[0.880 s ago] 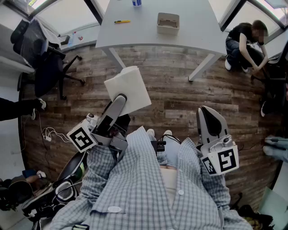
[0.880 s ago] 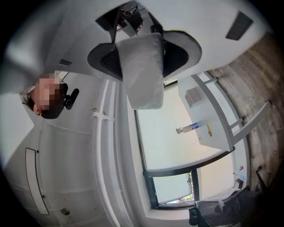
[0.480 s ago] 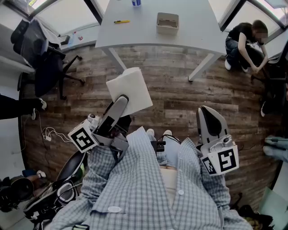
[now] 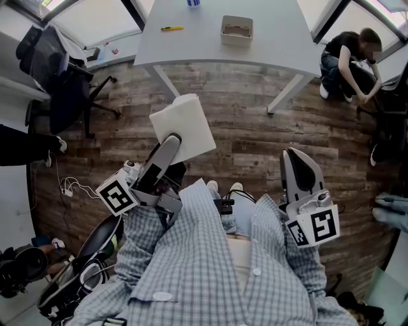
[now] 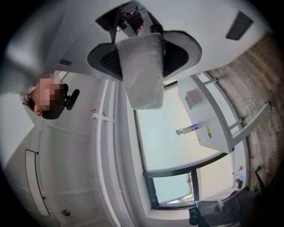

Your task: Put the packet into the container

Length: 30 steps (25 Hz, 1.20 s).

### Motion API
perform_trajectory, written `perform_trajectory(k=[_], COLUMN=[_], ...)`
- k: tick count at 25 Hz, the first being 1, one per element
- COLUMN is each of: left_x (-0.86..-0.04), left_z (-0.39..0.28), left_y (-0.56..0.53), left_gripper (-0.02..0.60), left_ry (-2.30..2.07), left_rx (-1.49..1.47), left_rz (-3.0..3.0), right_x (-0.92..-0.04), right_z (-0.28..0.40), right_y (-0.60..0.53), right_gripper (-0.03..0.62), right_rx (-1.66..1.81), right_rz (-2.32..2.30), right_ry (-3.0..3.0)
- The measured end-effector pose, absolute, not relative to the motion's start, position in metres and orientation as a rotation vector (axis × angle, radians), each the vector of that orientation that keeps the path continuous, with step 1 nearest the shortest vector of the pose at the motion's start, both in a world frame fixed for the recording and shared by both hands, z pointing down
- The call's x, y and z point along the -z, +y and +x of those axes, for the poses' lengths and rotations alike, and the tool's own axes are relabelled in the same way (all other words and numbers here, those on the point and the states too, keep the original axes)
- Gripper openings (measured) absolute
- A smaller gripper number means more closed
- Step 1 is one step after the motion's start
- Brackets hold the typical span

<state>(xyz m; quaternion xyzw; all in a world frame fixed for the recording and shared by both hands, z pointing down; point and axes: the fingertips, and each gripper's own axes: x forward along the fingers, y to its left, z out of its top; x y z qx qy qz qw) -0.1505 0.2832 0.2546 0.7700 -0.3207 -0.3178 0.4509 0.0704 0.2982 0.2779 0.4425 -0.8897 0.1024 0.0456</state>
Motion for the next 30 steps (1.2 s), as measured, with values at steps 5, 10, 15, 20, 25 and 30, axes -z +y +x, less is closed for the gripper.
perform_trajectory(k=[5,10,15,20,25,30], left_x=[-0.258,-0.253,-0.253,-0.252,-0.256,-0.264], left_z=[-0.126,-0.107,-0.097,-0.095,-0.095,-0.098], left_y=[0.286,0.290,0.290,0.297,0.294,0.281], left_gripper=[0.259,0.259,0.259,0.259,0.259,0.259], left_ry=[-0.808,-0.824,-0.851,-0.861,-0.858,-0.819], left_rx=[0.807,0.811,0.827,0.839,0.833,0.833], left_rz=[1.904,1.911,1.911,1.900,1.887,1.892], right_x=[-0.287,-0.286,-0.283,-0.281,-0.287,-0.294], right_z=[0.096,0.119,0.136,0.135,0.134,0.132], right_y=[0.299,0.296,0.290,0.293,0.293,0.290], right_gripper=[0.012,0.012,0.012,0.012,0.012,0.012], right_rx=[-0.315,-0.323,-0.304,-0.295,-0.279,-0.264], right_rz=[1.333,1.343,1.361,1.283,1.278,1.323], right_ry=[-2.745,-2.750,-2.781,-2.803,-2.768,-2.736])
